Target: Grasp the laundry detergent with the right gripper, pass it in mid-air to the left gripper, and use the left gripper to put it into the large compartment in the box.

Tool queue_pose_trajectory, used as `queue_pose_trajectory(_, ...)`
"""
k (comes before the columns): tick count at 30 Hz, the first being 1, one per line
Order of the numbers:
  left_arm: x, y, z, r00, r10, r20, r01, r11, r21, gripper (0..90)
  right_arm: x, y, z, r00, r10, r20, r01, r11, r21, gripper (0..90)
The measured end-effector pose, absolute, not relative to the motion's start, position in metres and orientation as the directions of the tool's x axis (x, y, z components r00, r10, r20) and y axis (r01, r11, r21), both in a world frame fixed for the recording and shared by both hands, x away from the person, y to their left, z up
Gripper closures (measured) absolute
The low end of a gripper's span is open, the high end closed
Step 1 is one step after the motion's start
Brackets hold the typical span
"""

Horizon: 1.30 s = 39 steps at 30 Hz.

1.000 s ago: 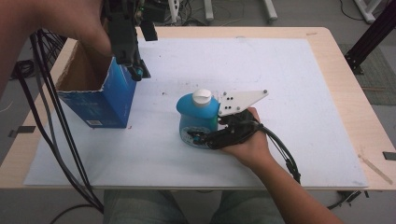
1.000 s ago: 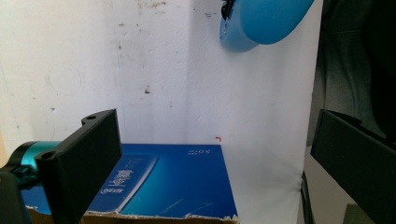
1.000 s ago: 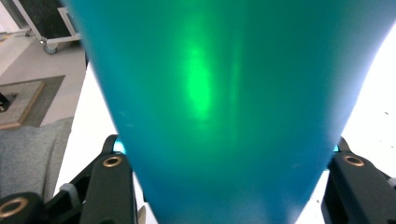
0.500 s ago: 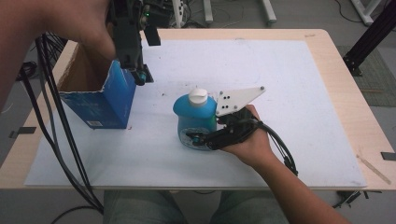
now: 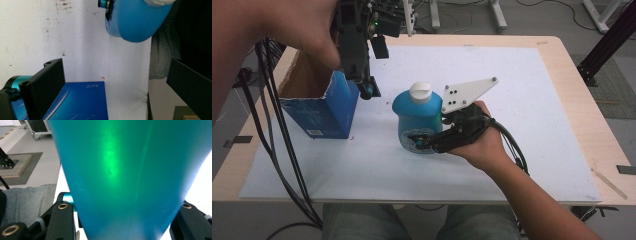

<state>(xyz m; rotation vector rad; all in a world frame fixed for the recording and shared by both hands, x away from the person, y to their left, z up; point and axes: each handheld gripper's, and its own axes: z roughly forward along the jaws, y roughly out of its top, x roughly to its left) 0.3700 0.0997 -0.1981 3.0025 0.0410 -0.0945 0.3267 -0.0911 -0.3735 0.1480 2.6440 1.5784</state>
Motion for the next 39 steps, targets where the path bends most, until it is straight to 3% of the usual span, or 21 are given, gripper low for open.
queue_pose_trajectory(13, 0.355, 0.085, -0.194, 0.998, -0.005, -0.064, 0.004, -0.988, 0.154, 1.8, 0.33, -0.078, -0.347, -0.997, 0.08, 0.002, 0.039, 0.463, 0.885, 45.5)
queue_pose_trajectory(39, 0.35, 0.055, -0.209, 0.999, -0.014, -0.038, -0.011, -0.996, 0.087, 1.8, 0.337, -0.071, -0.345, -0.998, 0.057, 0.026, 0.05, 0.46, 0.887, 45.6)
